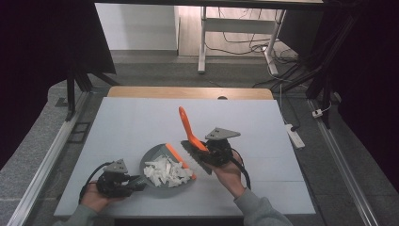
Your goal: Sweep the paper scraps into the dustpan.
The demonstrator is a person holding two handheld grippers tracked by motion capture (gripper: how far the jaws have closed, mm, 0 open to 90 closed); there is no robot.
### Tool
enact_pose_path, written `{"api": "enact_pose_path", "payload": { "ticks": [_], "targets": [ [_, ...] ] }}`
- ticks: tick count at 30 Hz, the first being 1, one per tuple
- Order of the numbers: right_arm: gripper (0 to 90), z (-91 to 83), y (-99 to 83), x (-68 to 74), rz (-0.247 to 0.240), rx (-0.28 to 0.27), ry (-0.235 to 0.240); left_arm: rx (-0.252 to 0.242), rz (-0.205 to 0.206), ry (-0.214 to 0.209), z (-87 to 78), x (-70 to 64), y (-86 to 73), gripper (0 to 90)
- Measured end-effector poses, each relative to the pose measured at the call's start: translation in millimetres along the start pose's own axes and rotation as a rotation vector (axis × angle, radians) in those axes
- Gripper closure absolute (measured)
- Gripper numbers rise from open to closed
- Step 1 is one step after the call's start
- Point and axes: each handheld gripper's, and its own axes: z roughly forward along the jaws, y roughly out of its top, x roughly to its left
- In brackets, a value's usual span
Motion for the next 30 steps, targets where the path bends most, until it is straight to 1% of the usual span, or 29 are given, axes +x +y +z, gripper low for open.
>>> {"api": "enact_pose_path", "payload": {
  "ticks": [2,6,11,15,20,22,27,30],
  "targets": [
    [70.4,-2.9,0.3,-4.8,0.007,-0.008,-0.009,-0.01,0.005,0.001,-1.7,0.7,0.0,61.6],
    [70.3,-9.0,0.7,-12.6,0.019,-0.018,-0.021,-0.039,-0.003,0.014,-4.0,0.6,0.2,61.6],
    [70.4,-16.4,-0.1,-21.1,0.025,-0.028,-0.027,-0.067,-0.025,0.03,-5.8,1.1,0.2,61.6],
    [70.4,-20.8,-1.5,-26.3,0.029,-0.033,-0.032,-0.079,-0.045,0.058,-7.1,1.1,1.0,61.5],
    [70.4,-25.8,-3.3,-30.8,0.022,-0.035,-0.037,-0.109,-0.063,0.083,-10.4,0.3,1.9,61.5],
    [70.4,-28.3,-3.9,-32.5,0.016,-0.038,-0.037,-0.123,-0.072,0.087,-11.9,0.2,2.2,61.5],
    [70.4,-33.8,-4.5,-36.4,0.013,-0.05,-0.032,-0.15,-0.092,0.112,-14.5,-1.2,3.1,61.5],
    [70.4,-37.5,-5.3,-38.9,0.01,-0.055,-0.027,-0.176,-0.11,0.126,-16.4,-2.1,3.9,61.5]
  ]
}}
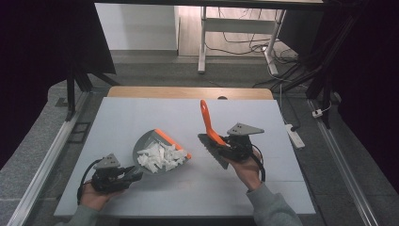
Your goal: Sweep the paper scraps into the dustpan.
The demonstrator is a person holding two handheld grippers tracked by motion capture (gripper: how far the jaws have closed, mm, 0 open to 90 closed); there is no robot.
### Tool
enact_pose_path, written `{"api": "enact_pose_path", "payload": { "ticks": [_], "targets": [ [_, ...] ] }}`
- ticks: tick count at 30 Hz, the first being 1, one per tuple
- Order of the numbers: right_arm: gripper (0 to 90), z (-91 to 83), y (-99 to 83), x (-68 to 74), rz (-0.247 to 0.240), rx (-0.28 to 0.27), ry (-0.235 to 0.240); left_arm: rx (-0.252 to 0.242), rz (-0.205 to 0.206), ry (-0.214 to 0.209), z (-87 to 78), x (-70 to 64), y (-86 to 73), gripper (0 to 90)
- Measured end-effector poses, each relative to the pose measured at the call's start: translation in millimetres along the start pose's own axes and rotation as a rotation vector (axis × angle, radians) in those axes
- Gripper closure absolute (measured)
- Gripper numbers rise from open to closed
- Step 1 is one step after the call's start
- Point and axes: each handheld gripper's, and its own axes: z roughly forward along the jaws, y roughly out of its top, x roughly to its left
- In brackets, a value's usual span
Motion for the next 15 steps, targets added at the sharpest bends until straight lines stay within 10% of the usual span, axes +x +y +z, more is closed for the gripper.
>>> {"api": "enact_pose_path", "payload": {
  "ticks": [15],
  "targets": [
    [70.4,-11.6,-14.9,-21.2,0.032,0.012,0.025,-0.052,-0.112,0.124,-8.2,1.4,0.4,61.5]
  ]
}}
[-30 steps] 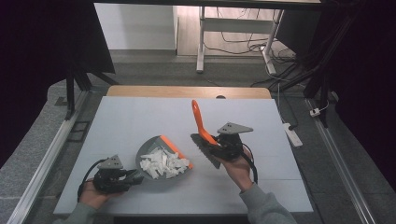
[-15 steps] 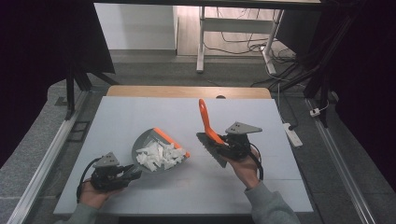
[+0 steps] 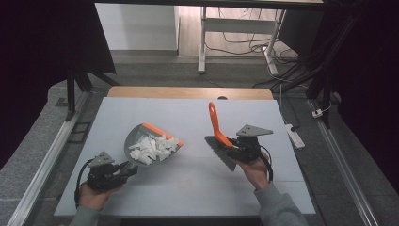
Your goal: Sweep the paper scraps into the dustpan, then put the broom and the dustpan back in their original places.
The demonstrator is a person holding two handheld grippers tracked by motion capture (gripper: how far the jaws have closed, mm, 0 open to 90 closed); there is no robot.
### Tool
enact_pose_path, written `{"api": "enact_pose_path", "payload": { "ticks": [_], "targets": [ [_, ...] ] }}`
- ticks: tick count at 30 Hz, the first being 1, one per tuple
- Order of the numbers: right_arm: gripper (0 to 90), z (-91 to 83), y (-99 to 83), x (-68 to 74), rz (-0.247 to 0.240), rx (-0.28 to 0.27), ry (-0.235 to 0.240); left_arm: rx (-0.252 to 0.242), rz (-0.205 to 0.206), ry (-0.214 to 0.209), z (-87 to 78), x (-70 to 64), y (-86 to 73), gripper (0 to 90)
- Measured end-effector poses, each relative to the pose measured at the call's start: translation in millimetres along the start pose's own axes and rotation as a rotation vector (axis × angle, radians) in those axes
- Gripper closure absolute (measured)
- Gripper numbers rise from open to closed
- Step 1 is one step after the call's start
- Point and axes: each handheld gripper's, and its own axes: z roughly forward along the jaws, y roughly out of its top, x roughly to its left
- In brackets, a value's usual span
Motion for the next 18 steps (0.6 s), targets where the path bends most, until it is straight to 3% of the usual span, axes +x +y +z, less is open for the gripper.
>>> {"api": "enact_pose_path", "payload": {
  "ticks": [18],
  "targets": [
    [70.4,-14.9,-18.3,-9.7,0.019,0.031,0.012,-0.005,-0.075,0.075,0.4,3.9,-1.4,61.4]
  ]
}}
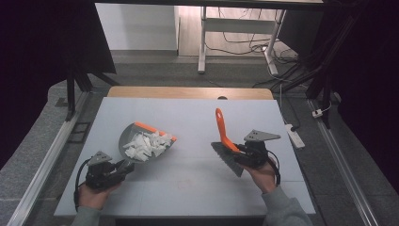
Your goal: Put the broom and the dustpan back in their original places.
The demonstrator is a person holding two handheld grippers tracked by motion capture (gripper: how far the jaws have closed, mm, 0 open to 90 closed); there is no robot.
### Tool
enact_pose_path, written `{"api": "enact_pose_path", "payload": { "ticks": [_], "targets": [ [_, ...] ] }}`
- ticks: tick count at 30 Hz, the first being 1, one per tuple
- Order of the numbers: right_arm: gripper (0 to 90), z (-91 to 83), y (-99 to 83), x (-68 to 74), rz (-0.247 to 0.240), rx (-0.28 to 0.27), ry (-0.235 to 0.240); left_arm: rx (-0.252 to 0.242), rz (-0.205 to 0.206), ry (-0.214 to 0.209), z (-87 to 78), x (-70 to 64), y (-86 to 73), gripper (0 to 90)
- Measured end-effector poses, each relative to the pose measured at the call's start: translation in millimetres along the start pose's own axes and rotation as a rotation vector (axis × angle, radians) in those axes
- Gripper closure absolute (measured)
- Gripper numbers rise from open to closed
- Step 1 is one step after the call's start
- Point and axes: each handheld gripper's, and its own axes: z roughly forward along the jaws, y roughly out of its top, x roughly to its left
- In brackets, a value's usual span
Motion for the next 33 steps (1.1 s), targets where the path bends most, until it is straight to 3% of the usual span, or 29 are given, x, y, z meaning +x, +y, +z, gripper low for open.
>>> {"api": "enact_pose_path", "payload": {
  "ticks": [18,33],
  "targets": [
    [70.4,-10.8,-14.9,-7.6,0.035,0.021,-0.012,0.023,-0.066,0.087,10.3,1.2,-3.7,61.4],
    [70.3,-6.6,-19.8,-8.9,0.029,0.046,0.014,0.021,-0.118,0.139,27.9,-12.3,-4.3,61.3]
  ]
}}
